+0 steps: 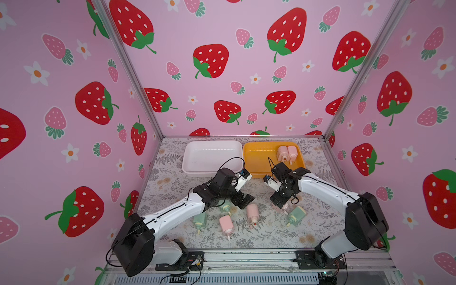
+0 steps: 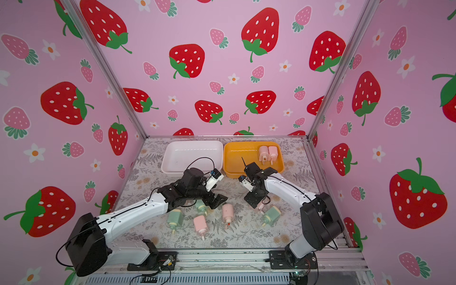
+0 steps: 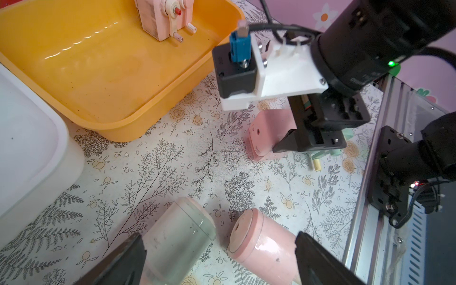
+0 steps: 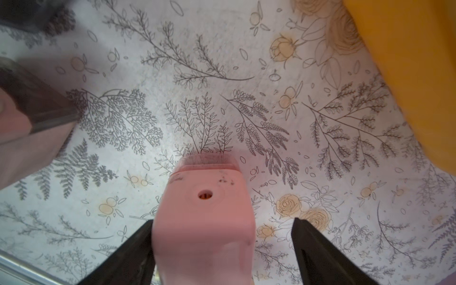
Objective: Place the pencil sharpeners by color into the storage box
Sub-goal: Pick up the pencil sharpener from the center of the board.
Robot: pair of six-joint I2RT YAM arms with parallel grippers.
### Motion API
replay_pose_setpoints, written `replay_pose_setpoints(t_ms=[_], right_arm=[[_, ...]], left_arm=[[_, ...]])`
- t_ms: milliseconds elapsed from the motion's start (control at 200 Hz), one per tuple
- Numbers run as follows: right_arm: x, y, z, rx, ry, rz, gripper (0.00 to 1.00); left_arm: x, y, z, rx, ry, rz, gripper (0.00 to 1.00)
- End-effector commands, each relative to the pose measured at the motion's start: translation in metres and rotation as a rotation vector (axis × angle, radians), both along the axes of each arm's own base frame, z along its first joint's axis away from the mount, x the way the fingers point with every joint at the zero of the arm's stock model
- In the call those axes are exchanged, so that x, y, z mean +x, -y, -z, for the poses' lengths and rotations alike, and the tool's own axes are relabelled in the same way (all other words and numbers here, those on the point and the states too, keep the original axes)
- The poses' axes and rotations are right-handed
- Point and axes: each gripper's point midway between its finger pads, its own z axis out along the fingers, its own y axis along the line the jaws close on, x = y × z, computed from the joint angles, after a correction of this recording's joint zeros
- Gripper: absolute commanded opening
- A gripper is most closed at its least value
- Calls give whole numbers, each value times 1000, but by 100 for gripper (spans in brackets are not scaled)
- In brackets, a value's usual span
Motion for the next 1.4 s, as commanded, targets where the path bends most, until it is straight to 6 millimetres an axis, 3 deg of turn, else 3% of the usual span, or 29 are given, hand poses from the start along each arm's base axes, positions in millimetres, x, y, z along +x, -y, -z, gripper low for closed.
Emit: replay_pose_setpoints(t_ms=[0,180,320,440,640,1201,1396], right_arm=[[7,4,-10,60,92,191,86],[5,-5,-19,211,156,343,86],[-2,-12,-8,270,157,414,86],[-2,-3,-2,222,187,453,88],[-10,-9,4,267,150,465,86],[-11,1,-3,164,243,504,65],[-13,-3,1,162,212,493,70]], left_arm=[[3,1,2,6,1,-2,100],[3,2,4,9,-9,1,100],[5,3,5,11,-13,0,99],[4,3,7,17,-18,-2,100],[6,1,9,26,-17,-10,99],[8,1,9,34,-8,-17,100],[8,2,11,38,-14,-13,99]])
